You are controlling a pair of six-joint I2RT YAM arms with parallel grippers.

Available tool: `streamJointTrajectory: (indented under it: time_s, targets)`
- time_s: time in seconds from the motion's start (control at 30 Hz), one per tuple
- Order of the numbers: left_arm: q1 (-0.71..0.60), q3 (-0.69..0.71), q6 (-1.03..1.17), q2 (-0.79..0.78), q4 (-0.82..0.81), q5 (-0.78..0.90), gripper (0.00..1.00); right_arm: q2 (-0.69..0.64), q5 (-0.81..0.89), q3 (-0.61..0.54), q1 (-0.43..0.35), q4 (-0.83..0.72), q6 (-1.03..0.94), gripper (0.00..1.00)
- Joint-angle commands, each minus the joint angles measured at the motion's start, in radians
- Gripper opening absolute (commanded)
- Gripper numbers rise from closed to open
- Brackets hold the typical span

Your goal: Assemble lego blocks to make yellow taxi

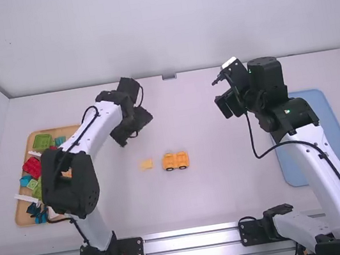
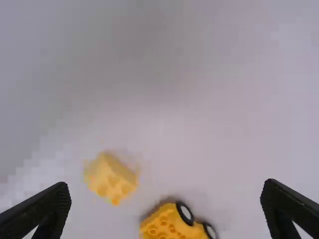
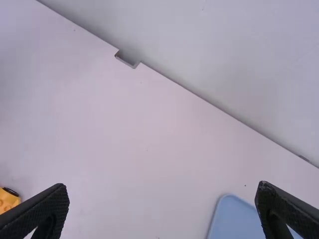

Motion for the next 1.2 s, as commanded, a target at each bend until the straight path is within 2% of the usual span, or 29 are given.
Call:
streamJointTrajectory:
  time_s: [0.0,0.13,0.23,0.27,0.33,0.5,0.6,0.63,0.7,0.77,0.83,0.97,1.07,1.17]
  targets:
    - [0.002,0.052,0.710,0.008,0.013,-0.119,0.99,-0.014,-0.003,0.033,0.004,0.003,0.002,0.99]
    - [-0.005,0.077,1.050,0.008,0.019,-0.149,0.99,-0.014,-0.002,0.033,0.001,0.005,0.002,0.99]
    - [0.003,0.071,1.310,0.008,0.064,-0.165,0.99,-0.014,-0.003,0.033,0.004,0.005,-0.076,0.98]
    - [0.003,0.071,1.310,0.008,0.064,-0.165,0.99,-0.014,-0.003,0.033,0.004,0.005,-0.076,0.98]
    - [0.010,0.068,1.491,0.008,0.079,-0.079,0.99,-0.014,-0.013,0.033,0.003,0.013,-0.141,0.99]
    - [0.102,0.057,2.060,0.000,-0.033,0.444,0.99,-0.014,-0.113,0.033,0.003,-0.021,-0.156,0.99]
    - [0.205,0.029,2.443,0.000,-0.180,0.774,0.99,-0.014,-0.243,0.033,0.002,-0.087,-0.268,0.99]
    - [0.212,0.026,2.463,0.000,-0.187,0.788,0.99,-0.014,-0.258,0.033,0.002,-0.097,-0.281,0.98]
    - [0.317,-0.053,2.707,0.000,-0.247,1.008,0.99,-0.006,-0.404,0.032,0.003,-0.162,-0.401,0.99]
    - [0.356,-0.103,2.763,0.000,-0.242,1.079,0.99,0.007,-0.465,0.032,0.004,-0.183,-0.449,0.99]
    - [0.417,-0.215,2.820,0.000,-0.196,1.159,0.99,0.043,-0.573,0.032,0.003,-0.227,-0.533,0.99]
    - [0.449,-0.380,2.931,0.000,-0.052,1.173,0.99,0.143,-0.713,0.020,0.003,-0.249,-0.646,0.99]
    - [0.437,-0.472,2.868,0.000,0.091,1.174,0.99,0.233,-0.773,0.002,0.003,-0.214,-0.686,0.99]
    - [0.427,-0.585,2.668,0.000,0.345,1.165,0.99,0.351,-0.795,-0.024,0.003,-0.145,-0.687,0.99]
